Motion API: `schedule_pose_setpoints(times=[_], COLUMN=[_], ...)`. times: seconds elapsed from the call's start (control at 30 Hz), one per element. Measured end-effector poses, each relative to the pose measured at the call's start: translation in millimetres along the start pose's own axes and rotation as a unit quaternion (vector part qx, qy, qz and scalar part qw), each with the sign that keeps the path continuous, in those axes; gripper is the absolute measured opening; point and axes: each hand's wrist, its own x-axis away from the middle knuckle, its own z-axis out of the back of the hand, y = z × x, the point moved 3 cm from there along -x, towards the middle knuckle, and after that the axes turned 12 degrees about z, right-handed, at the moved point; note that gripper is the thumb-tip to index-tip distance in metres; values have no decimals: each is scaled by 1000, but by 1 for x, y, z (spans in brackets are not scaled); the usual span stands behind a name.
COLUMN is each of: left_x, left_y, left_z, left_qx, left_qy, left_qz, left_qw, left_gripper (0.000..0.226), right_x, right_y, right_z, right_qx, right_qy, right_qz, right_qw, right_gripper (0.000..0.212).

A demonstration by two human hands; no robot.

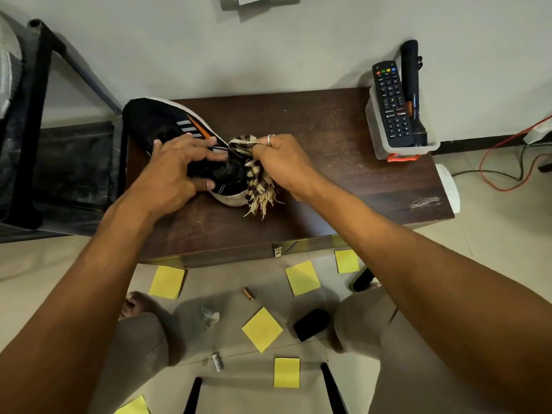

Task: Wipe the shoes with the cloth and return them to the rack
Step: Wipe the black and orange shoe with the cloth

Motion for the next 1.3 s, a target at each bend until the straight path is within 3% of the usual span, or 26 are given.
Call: schedule_pose_setpoints(times=[0.13, 0.3, 0.6, 0.7, 0.8, 0.93, 1.1, 1.3], left_x=[0, -1, -2, -2, -3, -2, -4, -3], left_y=[2, 1, 3, 5, 5, 5, 10, 17], left_z=[2, 1, 2, 2, 2, 1, 0, -2], left_qx=[3, -9, -6, -11, -17, -23, -41, -105], left_qy=[6, 1, -2, -10, -13, -9, -20, -13], left_qz=[5, 9, 12, 8, 11, 16, 24, -18], left_qw=[1000, 1000, 1000, 1000, 1000, 1000, 999, 994], left_gripper=[65, 60, 60, 59, 56, 52, 50, 67], right_x=[0, -7, -3, -6, -8, -5, 2, 22], right_y=[-5, 1, -3, -5, 1, -3, 0, 11], right_z=[7, 8, 0, 2, 3, -4, 1, 11], right_qx=[-19, -25, -28, -36, -29, 23, -20, -60], right_qy=[-23, 50, -17, 20, 66, -1, -23, -30], right_qz=[4, -3, 5, -1, 15, 44, 5, -36], right_qw=[1000, 998, 999, 999, 997, 999, 1000, 997], right_gripper=[39, 38, 40, 27, 29, 35, 43, 37])
